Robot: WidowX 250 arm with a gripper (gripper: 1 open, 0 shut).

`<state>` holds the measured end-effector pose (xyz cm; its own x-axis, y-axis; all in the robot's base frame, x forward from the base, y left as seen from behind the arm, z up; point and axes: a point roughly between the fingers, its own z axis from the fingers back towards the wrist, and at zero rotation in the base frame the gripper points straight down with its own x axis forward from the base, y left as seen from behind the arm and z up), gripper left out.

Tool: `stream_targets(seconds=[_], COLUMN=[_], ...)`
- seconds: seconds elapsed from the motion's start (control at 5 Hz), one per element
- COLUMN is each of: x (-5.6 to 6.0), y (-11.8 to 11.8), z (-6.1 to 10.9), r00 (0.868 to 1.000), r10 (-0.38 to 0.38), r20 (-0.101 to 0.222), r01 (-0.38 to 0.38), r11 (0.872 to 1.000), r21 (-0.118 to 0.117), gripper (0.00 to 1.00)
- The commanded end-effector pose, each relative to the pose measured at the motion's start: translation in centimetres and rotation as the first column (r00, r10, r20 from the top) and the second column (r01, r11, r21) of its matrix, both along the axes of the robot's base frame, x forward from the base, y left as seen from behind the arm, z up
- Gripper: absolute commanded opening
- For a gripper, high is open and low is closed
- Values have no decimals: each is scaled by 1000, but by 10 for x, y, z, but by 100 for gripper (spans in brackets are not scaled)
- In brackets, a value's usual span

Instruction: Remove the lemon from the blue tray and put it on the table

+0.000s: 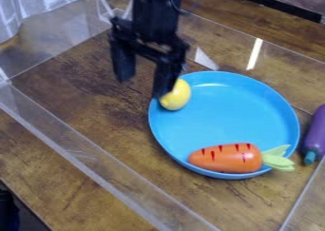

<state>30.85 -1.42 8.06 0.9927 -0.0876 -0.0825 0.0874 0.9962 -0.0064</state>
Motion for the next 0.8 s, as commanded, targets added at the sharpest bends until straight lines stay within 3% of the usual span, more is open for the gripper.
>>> stream_targets(seconds=[0.0, 0.4, 0.6], x=[10, 17, 19], y=[-10, -25, -16], z=[6, 20, 14], r00=[999, 999, 998], r10=[-15, 15, 2], r20=[47, 48, 56], r01=[15, -17, -4], r11=[1000, 999, 999], r21=[13, 42, 35], gripper=[100, 100, 100])
